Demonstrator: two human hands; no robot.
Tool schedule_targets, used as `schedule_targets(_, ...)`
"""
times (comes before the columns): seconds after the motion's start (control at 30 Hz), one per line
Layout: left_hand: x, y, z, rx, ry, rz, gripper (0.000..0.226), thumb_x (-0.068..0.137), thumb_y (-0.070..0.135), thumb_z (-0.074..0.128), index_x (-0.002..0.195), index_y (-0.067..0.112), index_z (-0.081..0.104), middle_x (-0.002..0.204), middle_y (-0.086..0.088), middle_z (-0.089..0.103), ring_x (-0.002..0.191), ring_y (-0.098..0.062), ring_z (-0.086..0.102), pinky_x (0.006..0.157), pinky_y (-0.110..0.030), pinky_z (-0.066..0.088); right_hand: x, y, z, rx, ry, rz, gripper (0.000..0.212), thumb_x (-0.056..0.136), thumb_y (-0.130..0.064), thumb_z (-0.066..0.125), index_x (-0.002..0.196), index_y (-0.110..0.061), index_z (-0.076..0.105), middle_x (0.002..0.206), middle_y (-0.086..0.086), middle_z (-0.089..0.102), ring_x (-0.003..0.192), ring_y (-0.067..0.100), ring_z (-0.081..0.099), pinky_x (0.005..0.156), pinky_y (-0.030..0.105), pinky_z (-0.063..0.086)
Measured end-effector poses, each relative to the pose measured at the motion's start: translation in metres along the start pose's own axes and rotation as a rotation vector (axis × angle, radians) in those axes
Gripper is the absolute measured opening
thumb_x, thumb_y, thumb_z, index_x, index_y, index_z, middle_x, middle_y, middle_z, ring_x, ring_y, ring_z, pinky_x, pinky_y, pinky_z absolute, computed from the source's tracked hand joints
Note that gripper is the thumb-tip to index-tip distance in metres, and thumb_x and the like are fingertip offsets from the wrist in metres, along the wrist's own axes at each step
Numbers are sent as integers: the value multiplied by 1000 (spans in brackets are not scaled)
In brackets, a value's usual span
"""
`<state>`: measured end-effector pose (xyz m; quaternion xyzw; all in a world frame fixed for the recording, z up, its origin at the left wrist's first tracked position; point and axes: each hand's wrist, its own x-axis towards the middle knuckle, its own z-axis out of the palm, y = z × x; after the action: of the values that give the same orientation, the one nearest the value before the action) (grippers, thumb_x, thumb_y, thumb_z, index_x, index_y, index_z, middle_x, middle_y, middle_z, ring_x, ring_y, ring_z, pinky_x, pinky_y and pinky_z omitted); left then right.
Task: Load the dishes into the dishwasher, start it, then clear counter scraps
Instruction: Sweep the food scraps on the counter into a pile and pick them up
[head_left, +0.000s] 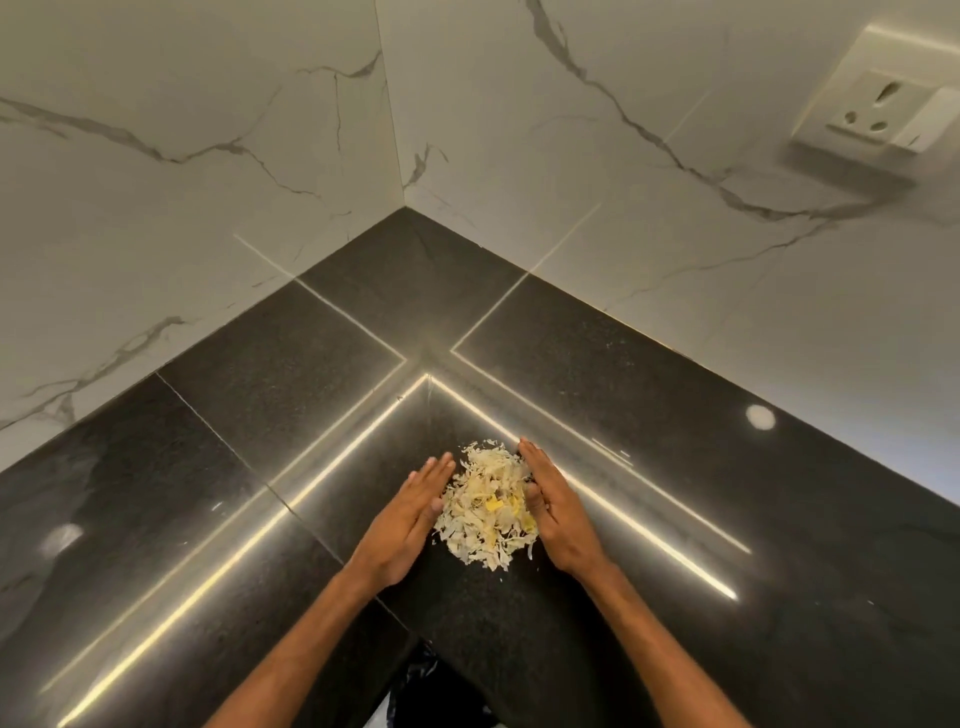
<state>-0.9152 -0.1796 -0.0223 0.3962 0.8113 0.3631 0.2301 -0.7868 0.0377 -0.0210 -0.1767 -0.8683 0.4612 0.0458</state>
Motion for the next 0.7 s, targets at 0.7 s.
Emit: schedule_targets(0.7, 17, 45, 22, -847, 340, -314, 71, 98, 59, 26, 156, 18, 25, 159, 7, 32, 140, 0, 37, 118, -27, 27, 14, -30, 62, -662, 67, -359, 44, 90, -34, 53, 132, -22, 48, 134, 3, 52, 121, 22, 50, 100, 39, 48)
